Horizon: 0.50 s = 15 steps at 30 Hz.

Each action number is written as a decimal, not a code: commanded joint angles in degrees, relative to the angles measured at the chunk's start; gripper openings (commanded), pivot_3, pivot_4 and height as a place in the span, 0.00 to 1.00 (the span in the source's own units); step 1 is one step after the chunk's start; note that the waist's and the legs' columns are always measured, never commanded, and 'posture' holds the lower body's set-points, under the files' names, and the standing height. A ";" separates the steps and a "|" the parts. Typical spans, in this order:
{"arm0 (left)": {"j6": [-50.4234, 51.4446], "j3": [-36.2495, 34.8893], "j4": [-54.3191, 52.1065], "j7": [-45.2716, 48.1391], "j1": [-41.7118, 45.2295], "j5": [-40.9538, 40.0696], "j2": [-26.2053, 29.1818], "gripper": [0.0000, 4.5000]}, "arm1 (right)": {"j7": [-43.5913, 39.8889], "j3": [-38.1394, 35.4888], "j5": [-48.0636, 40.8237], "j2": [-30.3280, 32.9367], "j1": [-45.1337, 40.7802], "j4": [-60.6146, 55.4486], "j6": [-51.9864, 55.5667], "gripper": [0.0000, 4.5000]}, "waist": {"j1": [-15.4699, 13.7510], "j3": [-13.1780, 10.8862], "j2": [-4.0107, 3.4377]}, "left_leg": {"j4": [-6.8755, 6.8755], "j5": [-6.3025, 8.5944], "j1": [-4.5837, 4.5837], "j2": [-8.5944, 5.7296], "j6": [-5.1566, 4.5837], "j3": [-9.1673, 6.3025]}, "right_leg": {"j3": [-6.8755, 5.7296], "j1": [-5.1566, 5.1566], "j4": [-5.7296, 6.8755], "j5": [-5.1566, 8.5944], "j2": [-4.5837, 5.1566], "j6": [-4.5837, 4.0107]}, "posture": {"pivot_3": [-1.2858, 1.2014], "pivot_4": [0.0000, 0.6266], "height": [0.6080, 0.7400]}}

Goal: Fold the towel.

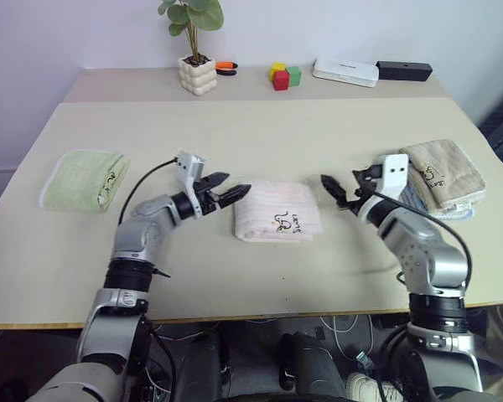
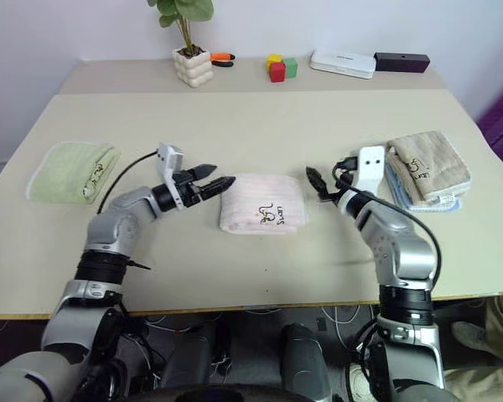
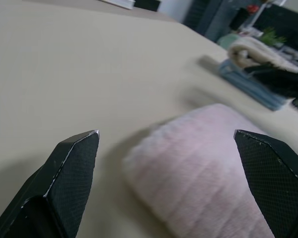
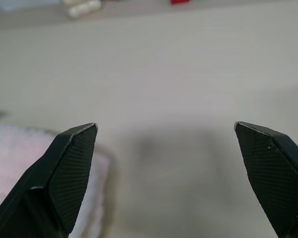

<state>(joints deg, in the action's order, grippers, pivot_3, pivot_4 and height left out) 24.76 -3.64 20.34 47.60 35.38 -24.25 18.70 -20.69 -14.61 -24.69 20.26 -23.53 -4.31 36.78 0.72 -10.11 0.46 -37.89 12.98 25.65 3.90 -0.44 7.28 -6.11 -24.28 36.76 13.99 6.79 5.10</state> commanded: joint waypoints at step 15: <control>22.59 -6.06 -3.60 2.04 -0.42 -10.81 5.27 0.99 | -11.04 1.99 -4.69 4.24 0.99 -4.31 -0.67 1.00 | 0.00 -0.01 0.01 | -0.01 0.00 0.01 0.00 0.00 0.01 | 0.01 -0.02 0.07 0.00 0.01 0.01 | 0.52 0.24 1.00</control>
<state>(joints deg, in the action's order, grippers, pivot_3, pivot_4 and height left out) 42.08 -6.87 18.08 50.75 33.91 -31.28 23.48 -30.21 -12.37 -28.16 23.31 -22.62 -4.92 36.82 0.72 -10.12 0.47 -37.91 12.98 25.65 3.90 -0.44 7.29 -6.10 -24.30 36.85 14.00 6.80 5.12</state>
